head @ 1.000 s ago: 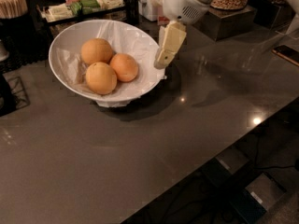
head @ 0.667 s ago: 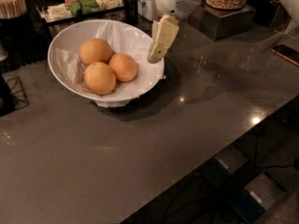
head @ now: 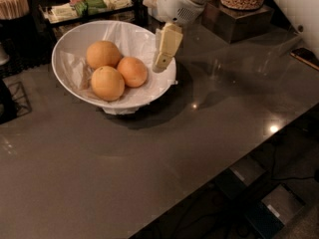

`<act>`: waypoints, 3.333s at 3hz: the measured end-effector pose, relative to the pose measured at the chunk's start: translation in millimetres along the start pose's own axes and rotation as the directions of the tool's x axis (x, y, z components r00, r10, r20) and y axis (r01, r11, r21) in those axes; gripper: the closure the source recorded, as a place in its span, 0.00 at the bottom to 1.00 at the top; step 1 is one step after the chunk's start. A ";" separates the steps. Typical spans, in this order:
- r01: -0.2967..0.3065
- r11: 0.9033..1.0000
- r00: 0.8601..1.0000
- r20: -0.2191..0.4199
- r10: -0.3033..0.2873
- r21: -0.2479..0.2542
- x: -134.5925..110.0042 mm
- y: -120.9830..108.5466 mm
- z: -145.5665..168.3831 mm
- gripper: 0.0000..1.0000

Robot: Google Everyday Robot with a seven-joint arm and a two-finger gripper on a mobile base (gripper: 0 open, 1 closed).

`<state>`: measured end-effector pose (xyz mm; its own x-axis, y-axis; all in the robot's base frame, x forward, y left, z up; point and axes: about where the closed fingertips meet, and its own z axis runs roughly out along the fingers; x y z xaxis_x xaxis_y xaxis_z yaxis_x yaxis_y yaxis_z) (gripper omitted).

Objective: Pick orange from white bowl

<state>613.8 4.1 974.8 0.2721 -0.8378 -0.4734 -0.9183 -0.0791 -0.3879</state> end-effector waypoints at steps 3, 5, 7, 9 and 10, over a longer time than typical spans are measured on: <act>0.055 0.995 0.995 -0.078 -0.062 -0.084 16.0 -13.3 71.0 0.00; 0.049 0.992 0.998 -0.031 -0.053 -0.119 14.8 -3.3 89.3 0.00; 0.045 0.988 0.999 -0.010 -0.047 -0.148 13.1 0.4 103.1 0.00; 0.040 0.984 0.999 0.015 -0.038 -0.175 12.6 3.4 116.8 0.09; 0.034 0.985 0.999 0.017 -0.031 -0.170 15.8 3.9 117.7 0.15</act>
Offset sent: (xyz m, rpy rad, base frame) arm 0.0345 0.0150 -0.0586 -0.1565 0.0488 0.0282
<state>648.4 54.2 872.7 0.3054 -0.8256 -0.4745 -0.9442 -0.1981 -0.2631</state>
